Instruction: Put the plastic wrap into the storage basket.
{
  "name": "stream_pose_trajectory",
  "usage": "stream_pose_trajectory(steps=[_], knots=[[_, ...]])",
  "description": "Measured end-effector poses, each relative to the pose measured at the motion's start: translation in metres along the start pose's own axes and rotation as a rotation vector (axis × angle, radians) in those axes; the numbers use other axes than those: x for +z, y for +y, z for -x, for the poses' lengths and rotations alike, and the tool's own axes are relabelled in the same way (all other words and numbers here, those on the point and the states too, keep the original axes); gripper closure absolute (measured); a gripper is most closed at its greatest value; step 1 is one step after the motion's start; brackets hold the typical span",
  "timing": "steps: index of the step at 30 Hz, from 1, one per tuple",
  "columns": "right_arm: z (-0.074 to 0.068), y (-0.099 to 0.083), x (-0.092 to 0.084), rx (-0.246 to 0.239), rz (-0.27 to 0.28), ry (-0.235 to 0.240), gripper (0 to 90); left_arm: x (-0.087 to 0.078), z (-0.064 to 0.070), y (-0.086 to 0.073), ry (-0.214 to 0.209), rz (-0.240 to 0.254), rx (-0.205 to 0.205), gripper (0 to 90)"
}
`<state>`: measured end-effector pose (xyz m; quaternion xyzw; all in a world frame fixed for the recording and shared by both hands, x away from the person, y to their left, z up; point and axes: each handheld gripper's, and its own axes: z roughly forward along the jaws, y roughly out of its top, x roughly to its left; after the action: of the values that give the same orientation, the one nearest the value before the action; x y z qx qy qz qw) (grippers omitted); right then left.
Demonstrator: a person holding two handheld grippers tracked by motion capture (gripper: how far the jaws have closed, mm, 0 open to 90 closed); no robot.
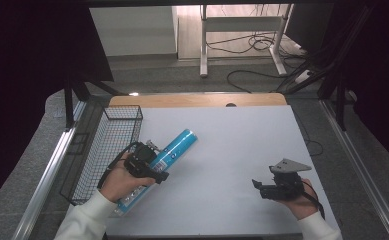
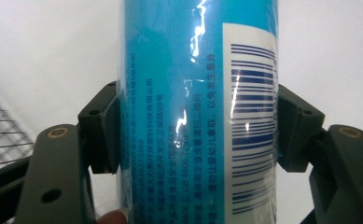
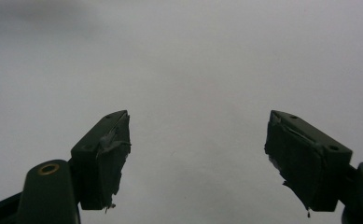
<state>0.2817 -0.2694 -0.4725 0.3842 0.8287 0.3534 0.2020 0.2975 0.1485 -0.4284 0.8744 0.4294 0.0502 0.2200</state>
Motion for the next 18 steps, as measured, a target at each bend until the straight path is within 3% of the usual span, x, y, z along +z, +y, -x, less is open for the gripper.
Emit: stream_pose_trajectory(steps=[7, 10, 18], knots=[[0.002, 0.0, 0.0, 0.002, -0.001, -0.005, 22.6, -0.016, -0.015, 0.001, 0.011, 0.026, -0.033, 31.6], [0.002, -0.001, 0.0, 0.002, -0.004, -0.006, 22.6, -0.022, -0.016, 0.001, 0.037, 0.045, -0.032, 31.6], [0.002, -0.001, 0.0, 0.002, -0.002, -0.005, 22.6, -0.038, -0.028, -0.002, 0.041, 0.072, -0.064, 31.6]])
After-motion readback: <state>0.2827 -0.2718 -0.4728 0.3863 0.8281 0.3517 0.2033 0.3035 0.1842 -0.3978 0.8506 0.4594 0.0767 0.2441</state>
